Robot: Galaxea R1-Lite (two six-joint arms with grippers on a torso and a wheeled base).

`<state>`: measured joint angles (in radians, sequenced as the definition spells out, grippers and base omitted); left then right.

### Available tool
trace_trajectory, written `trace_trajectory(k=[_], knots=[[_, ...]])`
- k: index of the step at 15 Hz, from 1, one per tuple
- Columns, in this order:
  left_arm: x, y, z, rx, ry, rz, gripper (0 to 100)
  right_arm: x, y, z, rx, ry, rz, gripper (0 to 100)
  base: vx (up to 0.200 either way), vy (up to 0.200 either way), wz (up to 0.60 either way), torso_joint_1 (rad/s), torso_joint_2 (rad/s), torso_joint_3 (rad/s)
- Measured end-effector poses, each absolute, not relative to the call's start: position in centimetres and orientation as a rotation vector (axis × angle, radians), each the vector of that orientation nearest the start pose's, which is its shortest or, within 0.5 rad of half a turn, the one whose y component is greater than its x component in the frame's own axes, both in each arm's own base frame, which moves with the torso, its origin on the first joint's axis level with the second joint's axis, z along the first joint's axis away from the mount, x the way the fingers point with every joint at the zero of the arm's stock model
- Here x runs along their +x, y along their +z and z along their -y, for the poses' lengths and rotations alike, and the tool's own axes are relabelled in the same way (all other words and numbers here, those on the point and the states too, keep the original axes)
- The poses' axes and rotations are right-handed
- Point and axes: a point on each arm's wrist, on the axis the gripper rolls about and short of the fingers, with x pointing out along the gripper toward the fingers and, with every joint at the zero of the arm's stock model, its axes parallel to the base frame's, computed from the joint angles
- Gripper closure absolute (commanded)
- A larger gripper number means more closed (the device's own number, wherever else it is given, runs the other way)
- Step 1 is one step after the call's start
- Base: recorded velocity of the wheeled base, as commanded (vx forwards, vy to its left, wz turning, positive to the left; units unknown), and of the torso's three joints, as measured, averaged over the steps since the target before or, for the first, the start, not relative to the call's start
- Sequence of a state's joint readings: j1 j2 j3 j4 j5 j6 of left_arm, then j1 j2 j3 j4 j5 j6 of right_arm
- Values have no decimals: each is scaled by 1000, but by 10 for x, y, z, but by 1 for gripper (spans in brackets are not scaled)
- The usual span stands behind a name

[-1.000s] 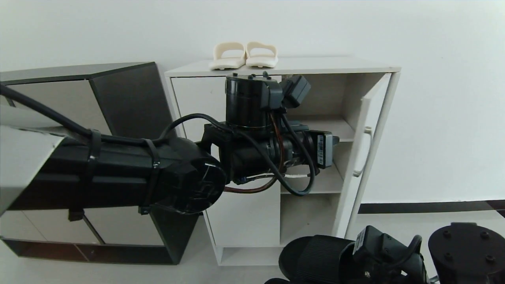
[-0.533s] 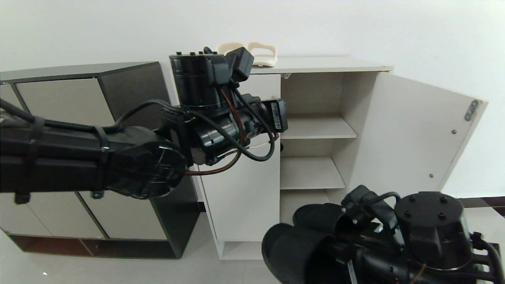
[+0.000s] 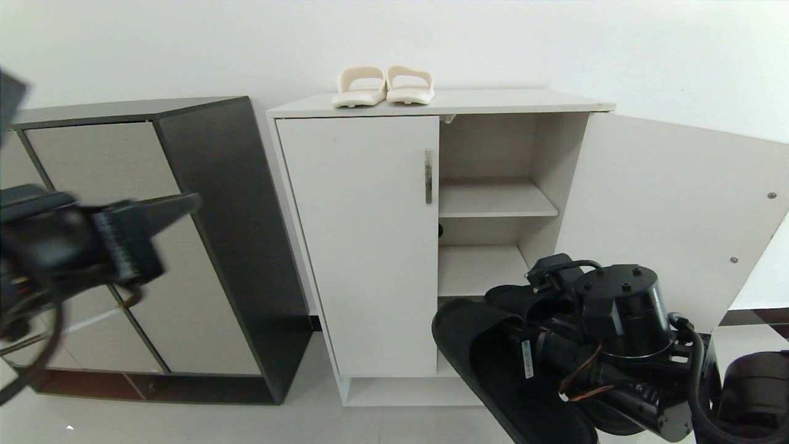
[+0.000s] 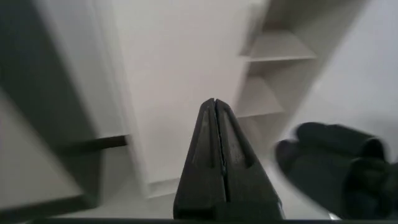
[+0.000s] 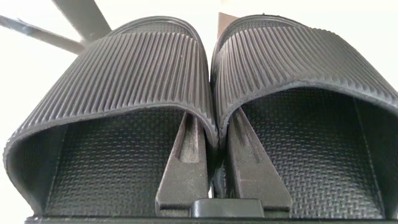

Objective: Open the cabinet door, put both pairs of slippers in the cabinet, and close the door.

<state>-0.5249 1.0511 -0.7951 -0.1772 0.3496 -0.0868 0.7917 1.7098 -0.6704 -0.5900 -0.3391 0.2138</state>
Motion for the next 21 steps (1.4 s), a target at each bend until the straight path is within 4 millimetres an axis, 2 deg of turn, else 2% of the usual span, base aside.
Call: trace_trajectory(k=[2,3,5,6,8,11,14,17,18,20,21], knots=[[64,250,16,-23,20,-56,100,207,140,-198,-46,400,-426,100,0,0,0,0,0,0],[39,231,3,-14,95,-46,100,207,140,-197,-48,398,-429,100,0,0,0,0,0,0],[-8,178,-10,1,244,-33,100,207,139,-197,-49,397,-430,100,0,0,0,0,0,0],[-18,153,-11,2,279,-38,100,206,138,-197,-51,400,-434,100,0,0,0,0,0,0],[-24,107,-6,12,188,-43,100,206,138,-197,-46,397,-431,100,0,0,0,0,0,0],[-22,86,-1,24,11,36,100,207,142,-199,-17,408,-385,100,0,0,0,0,0,0],[-23,81,-1,-8,29,37,100,204,141,-203,-17,429,-378,100,0,0,0,0,0,0],[-23,79,3,-14,-128,33,100,200,141,-206,-12,454,-364,100,0,0,0,0,0,0],[-23,79,2,-21,-111,29,100,198,140,-207,-21,460,-361,100,0,0,0,0,0,0],[-23,77,-1,-10,62,-1,100,197,138,-206,-31,462,-361,100,0,0,0,0,0,0],[-23,76,-2,21,81,-5,100,196,138,-206,-32,466,-355,100,0,0,0,0,0,0]])
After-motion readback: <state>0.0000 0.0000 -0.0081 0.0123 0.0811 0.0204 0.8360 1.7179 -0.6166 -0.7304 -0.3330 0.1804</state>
